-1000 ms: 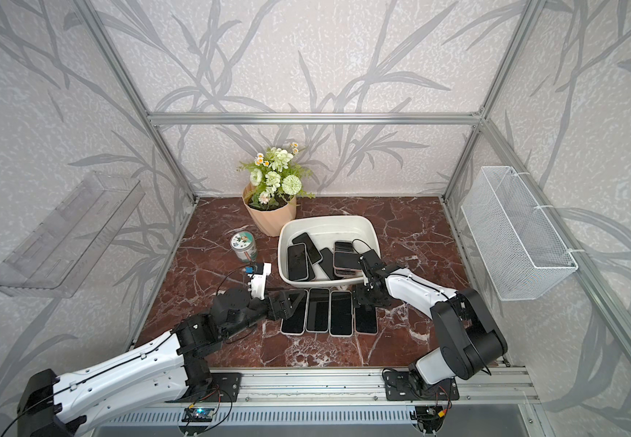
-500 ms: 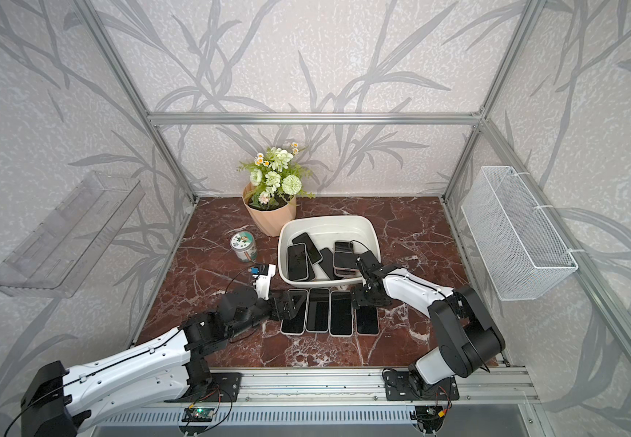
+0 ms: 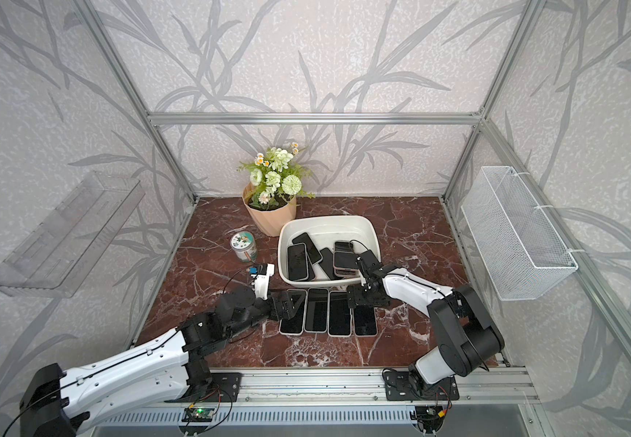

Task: Take the phone out of the storage box
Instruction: Place the phone at the center of the board.

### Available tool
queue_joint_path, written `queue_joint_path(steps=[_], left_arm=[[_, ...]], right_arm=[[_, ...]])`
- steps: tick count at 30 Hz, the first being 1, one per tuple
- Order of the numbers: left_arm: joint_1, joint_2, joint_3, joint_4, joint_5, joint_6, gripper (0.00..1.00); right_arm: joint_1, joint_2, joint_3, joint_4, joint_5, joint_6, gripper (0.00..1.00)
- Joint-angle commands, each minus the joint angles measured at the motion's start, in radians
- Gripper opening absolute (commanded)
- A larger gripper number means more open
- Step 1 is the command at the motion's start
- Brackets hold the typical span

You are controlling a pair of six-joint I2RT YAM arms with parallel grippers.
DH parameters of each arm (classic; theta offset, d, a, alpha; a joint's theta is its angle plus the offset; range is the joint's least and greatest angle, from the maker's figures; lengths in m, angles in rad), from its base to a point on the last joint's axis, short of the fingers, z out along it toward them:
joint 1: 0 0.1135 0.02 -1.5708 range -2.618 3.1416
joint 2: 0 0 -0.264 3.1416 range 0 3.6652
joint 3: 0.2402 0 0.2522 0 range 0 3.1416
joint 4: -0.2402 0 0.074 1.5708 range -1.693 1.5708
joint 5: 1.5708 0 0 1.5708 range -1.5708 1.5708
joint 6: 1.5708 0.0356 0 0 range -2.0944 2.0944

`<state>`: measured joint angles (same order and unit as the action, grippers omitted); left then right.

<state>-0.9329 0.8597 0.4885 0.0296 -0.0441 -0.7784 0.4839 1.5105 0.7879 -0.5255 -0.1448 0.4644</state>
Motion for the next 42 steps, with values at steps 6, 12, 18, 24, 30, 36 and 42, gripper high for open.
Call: queue_joint_path(steps=[6,12,18,24,30,36,42], left_arm=[[0.005,-0.017,0.009,-0.001,-0.011,0.007,1.00],[0.005,-0.046,-0.002,-0.016,-0.023,0.011,1.00],[0.008,-0.052,0.001,-0.029,-0.042,0.027,1.00],[0.036,-0.018,0.043,-0.077,-0.049,0.034,1.00],[0.213,0.007,0.117,-0.207,0.101,-0.028,1.00],[0.323,-0.013,0.121,-0.261,0.212,-0.054,1.00],[0.392,-0.037,0.075,-0.264,0.289,-0.089,1.00]], right_arm=[[-0.052,-0.063,-0.049,0.017,-0.177,0.095,0.94],[-0.059,-0.169,-0.031,-0.057,-0.073,0.077,0.95],[-0.059,-0.369,0.044,-0.120,-0.036,-0.006,0.95],[-0.059,-0.291,0.249,-0.197,0.002,-0.167,0.96],[-0.051,-0.023,0.490,-0.198,-0.157,-0.207,0.96],[0.030,0.244,0.673,-0.170,-0.143,-0.174,0.96],[0.099,0.468,0.815,-0.125,-0.257,-0.098,0.93]])
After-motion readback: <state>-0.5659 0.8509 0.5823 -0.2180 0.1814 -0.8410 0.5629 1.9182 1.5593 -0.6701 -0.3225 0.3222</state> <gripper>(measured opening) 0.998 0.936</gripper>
